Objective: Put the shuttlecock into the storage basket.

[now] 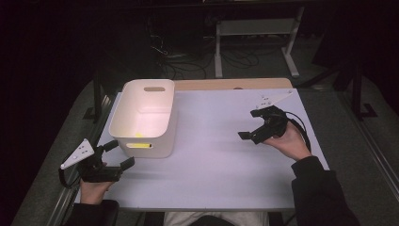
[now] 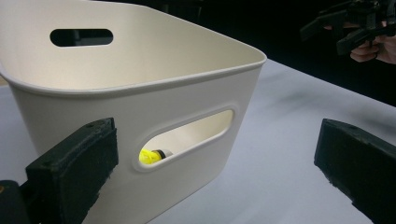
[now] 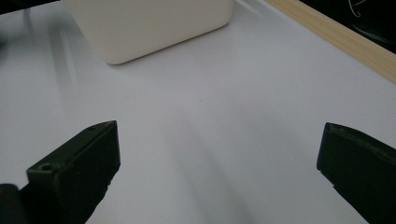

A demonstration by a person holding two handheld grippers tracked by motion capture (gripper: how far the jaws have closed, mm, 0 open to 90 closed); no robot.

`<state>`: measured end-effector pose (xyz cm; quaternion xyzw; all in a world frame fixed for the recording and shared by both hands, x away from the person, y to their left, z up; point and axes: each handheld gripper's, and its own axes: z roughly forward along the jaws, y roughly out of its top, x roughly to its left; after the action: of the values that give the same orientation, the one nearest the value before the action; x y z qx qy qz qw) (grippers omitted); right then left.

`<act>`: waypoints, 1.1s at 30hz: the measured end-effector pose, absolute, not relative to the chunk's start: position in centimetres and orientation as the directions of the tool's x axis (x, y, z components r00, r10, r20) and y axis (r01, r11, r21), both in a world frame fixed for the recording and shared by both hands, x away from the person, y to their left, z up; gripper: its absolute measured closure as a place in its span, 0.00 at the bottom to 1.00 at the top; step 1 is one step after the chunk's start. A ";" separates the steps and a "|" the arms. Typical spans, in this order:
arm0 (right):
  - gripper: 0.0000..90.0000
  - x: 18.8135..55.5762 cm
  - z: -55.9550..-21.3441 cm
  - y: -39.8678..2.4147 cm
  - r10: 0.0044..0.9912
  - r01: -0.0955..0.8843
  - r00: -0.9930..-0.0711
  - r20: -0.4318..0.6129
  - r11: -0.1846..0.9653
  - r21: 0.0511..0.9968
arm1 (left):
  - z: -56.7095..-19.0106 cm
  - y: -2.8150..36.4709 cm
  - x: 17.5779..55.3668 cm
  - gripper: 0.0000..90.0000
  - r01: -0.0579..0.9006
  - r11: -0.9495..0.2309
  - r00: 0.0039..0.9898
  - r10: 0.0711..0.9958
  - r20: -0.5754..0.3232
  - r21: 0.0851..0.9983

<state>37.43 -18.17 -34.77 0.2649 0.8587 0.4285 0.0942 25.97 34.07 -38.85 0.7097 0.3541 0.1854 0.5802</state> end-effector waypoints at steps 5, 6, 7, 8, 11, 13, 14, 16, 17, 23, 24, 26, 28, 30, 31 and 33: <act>0.00 37.0 -35.2 -19.1 0.552 0.392 -0.830 0.075 0.482 0.784 | -38.9 34.0 26.0 0.00 0.288 -0.075 0.680 0.718 -0.148 0.955; 0.00 36.9 -35.3 -19.3 0.554 0.392 -0.829 0.075 0.480 0.785 | -38.9 34.0 26.0 0.00 0.288 -0.075 0.680 0.718 -0.149 0.955; 0.00 36.8 -35.4 -19.5 0.556 0.393 -0.828 0.078 0.475 0.787 | -38.9 34.0 26.0 0.00 0.288 -0.075 0.680 0.718 -0.149 0.955; 0.00 36.7 -35.4 -19.7 0.559 0.396 -0.825 0.080 0.472 0.788 | -38.9 34.1 26.0 0.00 0.288 -0.077 0.680 0.718 -0.148 0.954; 0.00 36.4 -35.6 -20.1 0.564 0.403 -0.821 0.088 0.462 0.790 | -38.9 34.1 26.0 0.00 0.288 -0.079 0.680 0.718 -0.146 0.954; 0.00 36.2 -35.9 -20.3 0.568 0.407 -0.818 0.091 0.459 0.790 | -38.9 34.1 26.0 0.00 0.289 -0.080 0.680 0.718 -0.146 0.954; 0.00 36.1 -36.0 -20.4 0.570 0.410 -0.817 0.093 0.458 0.789 | -38.9 34.1 26.0 0.00 0.288 -0.079 0.680 0.718 -0.146 0.954; 0.00 35.9 -36.3 -20.6 0.570 0.412 -0.816 0.096 0.456 0.789 | -38.9 34.1 26.0 0.00 0.288 -0.082 0.681 0.718 -0.144 0.954; 0.00 35.8 -36.4 -20.7 0.572 0.414 -0.815 0.097 0.455 0.788 | -38.9 34.1 26.0 0.00 0.288 -0.083 0.681 0.718 -0.144 0.954; 0.00 35.2 -36.8 -21.3 0.579 0.421 -0.808 0.105 0.444 0.791 | -38.9 34.1 26.0 0.00 0.289 -0.084 0.680 0.719 -0.143 0.954; 0.00 35.1 -36.9 -21.4 0.583 0.423 -0.806 0.107 0.440 0.792 | -38.9 34.0 26.1 0.00 0.289 -0.083 0.680 0.719 -0.143 0.954; 0.00 34.9 -37.1 -21.5 0.586 0.433 -0.801 0.119 0.431 0.792 | -38.9 34.0 26.1 0.00 0.289 -0.083 0.680 0.719 -0.144 0.954; 0.00 34.7 -37.3 -21.7 0.587 0.435 -0.800 0.124 0.426 0.793 | -38.9 34.1 26.1 0.00 0.289 -0.084 0.680 0.719 -0.143 0.954; 0.00 34.5 -37.6 -21.9 0.592 0.445 -0.795 0.132 0.422 0.790 | -38.9 34.1 26.1 0.00 0.289 -0.084 0.680 0.719 -0.143 0.954; 0.00 34.4 -37.7 -22.1 0.593 0.446 -0.794 0.135 0.417 0.791 | -38.9 34.0 26.1 0.00 0.289 -0.085 0.680 0.719 -0.143 0.953; 0.00 34.2 -37.9 -22.4 0.600 0.455 -0.787 0.142 0.411 0.790 | -38.9 34.0 26.1 0.00 0.289 -0.086 0.681 0.719 -0.142 0.953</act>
<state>34.20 -22.36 -37.94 0.3157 0.8358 0.4416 0.0819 26.09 34.04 -38.87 0.7130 0.3534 0.1863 0.5763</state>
